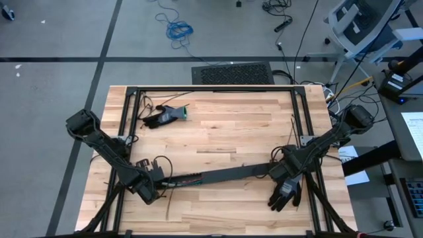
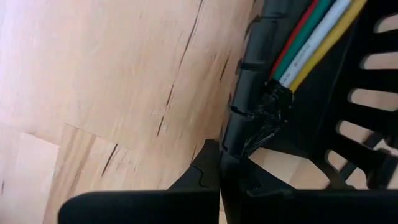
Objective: Ziptie cables
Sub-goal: Close the black cable duct
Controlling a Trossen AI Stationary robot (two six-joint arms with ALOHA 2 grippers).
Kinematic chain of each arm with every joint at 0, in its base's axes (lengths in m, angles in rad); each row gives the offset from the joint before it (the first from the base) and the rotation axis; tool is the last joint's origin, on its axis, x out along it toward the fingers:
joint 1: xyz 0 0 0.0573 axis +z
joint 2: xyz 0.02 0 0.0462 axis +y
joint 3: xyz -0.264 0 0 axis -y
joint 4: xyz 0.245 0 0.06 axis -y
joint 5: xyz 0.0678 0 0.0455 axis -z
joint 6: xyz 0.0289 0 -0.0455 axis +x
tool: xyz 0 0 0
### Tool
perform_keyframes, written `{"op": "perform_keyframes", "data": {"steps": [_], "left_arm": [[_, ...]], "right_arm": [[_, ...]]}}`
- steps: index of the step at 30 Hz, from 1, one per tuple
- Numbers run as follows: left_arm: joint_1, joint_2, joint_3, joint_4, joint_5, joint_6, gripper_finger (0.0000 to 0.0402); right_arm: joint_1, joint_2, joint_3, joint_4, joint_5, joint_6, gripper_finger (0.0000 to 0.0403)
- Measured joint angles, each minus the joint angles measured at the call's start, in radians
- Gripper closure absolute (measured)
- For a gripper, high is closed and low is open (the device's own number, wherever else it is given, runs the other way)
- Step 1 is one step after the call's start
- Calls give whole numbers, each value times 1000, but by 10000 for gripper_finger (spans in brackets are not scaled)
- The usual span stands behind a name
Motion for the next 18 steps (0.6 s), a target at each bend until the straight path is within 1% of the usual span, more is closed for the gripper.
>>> {"op": "perform_keyframes", "data": {"steps": [8, 18], "left_arm": [[0, 0, 0, -58, 7, 0, 402], [0, 0, -1, -65, 10, 0, 401]], "right_arm": [[1, -4, -1, 77, -13, -9, 403], [2, -4, -2, 125, -15, -34, 402]]}}
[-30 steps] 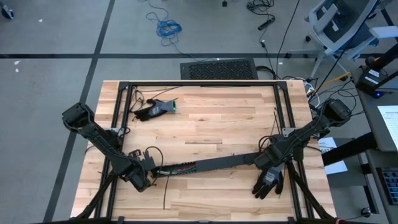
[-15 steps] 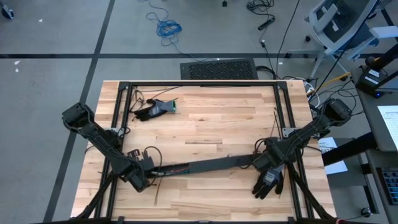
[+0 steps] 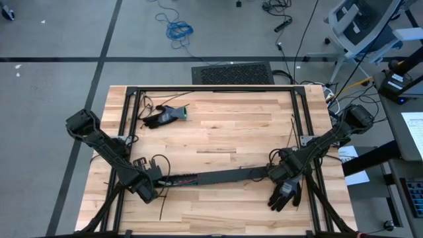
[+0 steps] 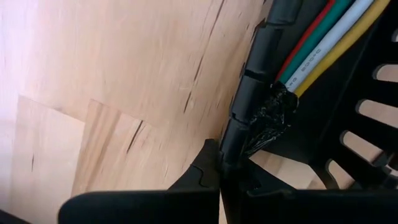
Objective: Ziptie cables
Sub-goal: Close the black cable duct
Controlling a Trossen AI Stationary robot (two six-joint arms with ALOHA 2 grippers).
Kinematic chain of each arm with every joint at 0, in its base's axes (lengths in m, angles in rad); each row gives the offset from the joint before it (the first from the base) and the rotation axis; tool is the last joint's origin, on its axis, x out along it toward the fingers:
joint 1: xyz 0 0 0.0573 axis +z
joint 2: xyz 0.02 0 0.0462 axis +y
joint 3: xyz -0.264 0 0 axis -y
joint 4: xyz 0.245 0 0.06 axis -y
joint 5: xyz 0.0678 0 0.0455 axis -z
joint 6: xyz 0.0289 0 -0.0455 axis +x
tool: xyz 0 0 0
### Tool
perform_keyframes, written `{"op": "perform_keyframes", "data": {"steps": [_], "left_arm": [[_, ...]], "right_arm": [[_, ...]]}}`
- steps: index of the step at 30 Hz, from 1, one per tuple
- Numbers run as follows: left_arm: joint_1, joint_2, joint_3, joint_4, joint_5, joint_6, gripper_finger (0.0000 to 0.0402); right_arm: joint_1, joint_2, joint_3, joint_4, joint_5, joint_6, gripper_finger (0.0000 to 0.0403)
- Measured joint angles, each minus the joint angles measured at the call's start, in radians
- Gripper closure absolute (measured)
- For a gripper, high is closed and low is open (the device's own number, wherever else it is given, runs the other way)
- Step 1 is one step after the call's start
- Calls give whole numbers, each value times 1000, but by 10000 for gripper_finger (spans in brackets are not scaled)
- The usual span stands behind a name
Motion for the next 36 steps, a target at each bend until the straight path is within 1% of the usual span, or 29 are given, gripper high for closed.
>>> {"op": "perform_keyframes", "data": {"steps": [5, 16, 27, 29, 33, 36], "left_arm": [[0, 0, 0, -5, 3, 0, 402], [0, 0, 0, -45, 6, -1, 401], [1, 0, 0, -47, 12, -2, 402], [2, 0, 0, -47, 13, -2, 402], [2, 0, 0, -40, 12, -30, 402], [2, 0, 0, -40, 11, -54, 402]], "right_arm": [[0, 0, 3, 28, 0, -20, 402], [0, 0, 71, 3, 12, -81, 402], [0, 0, 73, -1, 13, -96, 403], [-1, 0, 74, -3, 5, -96, 403], [-2, 0, 75, -9, -48, -96, 403], [-2, 3, 76, -9, -51, -87, 403]]}}
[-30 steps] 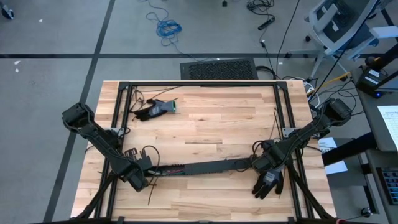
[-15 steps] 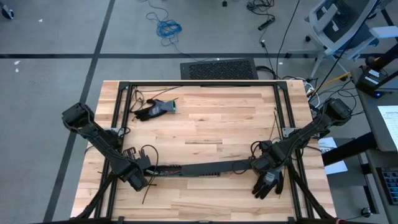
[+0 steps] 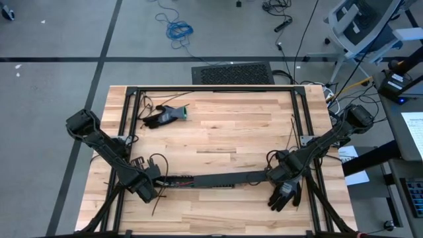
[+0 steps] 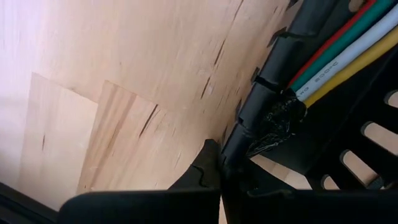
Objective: Ziptie cables
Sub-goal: Close the black cable duct
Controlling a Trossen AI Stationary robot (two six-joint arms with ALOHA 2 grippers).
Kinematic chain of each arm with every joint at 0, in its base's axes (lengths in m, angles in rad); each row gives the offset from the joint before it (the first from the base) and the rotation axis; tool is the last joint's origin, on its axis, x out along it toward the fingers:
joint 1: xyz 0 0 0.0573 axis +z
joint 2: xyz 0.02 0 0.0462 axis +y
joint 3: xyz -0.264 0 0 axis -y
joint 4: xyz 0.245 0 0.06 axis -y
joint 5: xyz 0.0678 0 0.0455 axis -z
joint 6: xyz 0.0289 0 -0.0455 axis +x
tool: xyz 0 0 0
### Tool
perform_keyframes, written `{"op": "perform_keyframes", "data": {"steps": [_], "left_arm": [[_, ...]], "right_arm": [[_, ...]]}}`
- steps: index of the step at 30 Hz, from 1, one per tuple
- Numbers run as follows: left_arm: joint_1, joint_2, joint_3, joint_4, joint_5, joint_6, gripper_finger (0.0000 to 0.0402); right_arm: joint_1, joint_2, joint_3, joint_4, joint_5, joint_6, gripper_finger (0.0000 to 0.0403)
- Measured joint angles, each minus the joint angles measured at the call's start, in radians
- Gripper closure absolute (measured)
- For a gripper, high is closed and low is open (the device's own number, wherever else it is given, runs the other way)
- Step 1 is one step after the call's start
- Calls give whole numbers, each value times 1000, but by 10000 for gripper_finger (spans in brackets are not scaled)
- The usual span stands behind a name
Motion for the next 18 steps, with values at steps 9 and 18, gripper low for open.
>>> {"op": "perform_keyframes", "data": {"steps": [9, 18], "left_arm": [[1, 0, 3, 19, -6, 0, 402], [3, 0, 5, 33, -1, -1, 402]], "right_arm": [[0, 99, -8, 0, -55, 15, 403], [43, 124, 15, -101, -41, 119, 403]]}}
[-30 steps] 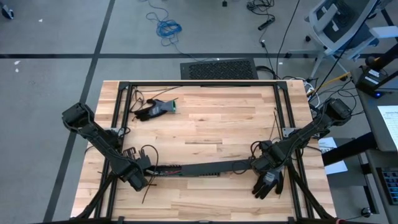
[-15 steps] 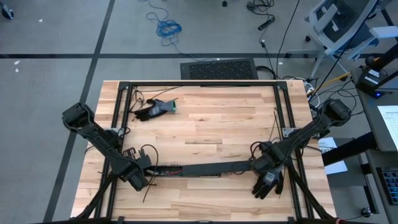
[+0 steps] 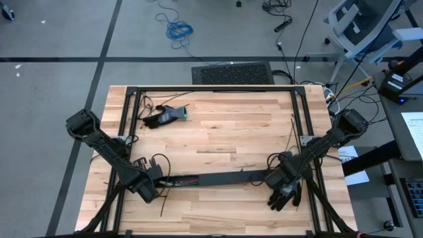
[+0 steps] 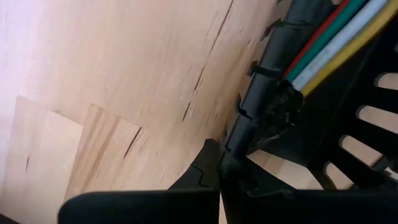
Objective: Ziptie cables
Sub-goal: Close the black cable duct
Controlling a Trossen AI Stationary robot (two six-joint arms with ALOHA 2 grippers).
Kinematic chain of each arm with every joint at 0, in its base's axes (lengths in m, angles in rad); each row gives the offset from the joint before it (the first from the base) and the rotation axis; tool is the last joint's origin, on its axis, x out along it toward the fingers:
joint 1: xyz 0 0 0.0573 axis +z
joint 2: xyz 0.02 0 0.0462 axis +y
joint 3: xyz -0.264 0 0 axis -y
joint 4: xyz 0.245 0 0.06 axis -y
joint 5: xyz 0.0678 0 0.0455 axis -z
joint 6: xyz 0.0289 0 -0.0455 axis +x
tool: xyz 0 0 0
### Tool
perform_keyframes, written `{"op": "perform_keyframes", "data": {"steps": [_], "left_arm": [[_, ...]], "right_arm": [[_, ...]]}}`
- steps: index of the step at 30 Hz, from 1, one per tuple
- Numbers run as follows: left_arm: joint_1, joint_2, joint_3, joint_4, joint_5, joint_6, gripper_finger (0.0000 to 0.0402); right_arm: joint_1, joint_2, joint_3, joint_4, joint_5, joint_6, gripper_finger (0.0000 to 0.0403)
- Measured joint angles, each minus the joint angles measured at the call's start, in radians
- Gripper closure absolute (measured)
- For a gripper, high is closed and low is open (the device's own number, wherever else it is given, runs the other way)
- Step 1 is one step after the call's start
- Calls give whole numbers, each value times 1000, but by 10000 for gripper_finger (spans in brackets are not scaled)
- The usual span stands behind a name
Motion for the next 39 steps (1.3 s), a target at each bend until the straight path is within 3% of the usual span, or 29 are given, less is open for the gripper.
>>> {"op": "perform_keyframes", "data": {"steps": [7, 13, 20, 22, 24, 28, 30, 35, 39], "left_arm": [[0, 0, 0, -1, 11, 0, 402], [-26, -12, 0, -18, 99, 1, 402], [-109, -190, 62, -48, 131, -42, 402], [-130, -250, 80, -46, 105, -85, 402], [-141, -315, 96, -6, -21, -134, 402], [-97, -405, 97, 69, -405, -98, 399], [-8, -410, 97, 99, -496, 8, 386], [230, -414, 95, 309, -395, 201, 328], [345, -397, 96, 545, -315, 375, 283]], "right_arm": [[25, -50, 28, -106, -16, -64, 403], [40, -69, 27, -159, -58, -134, 403], [94, -125, 26, -282, -76, -124, 403], [114, -147, 26, -314, -72, -116, 403], [133, -176, 25, -337, -41, -105, 403], [178, -249, 41, -344, 152, -96, 403], [195, -285, 73, -362, 299, -94, 403], [205, -382, 153, -383, 646, -101, 383], [201, -427, 160, -196, 980, -231, 330]]}}
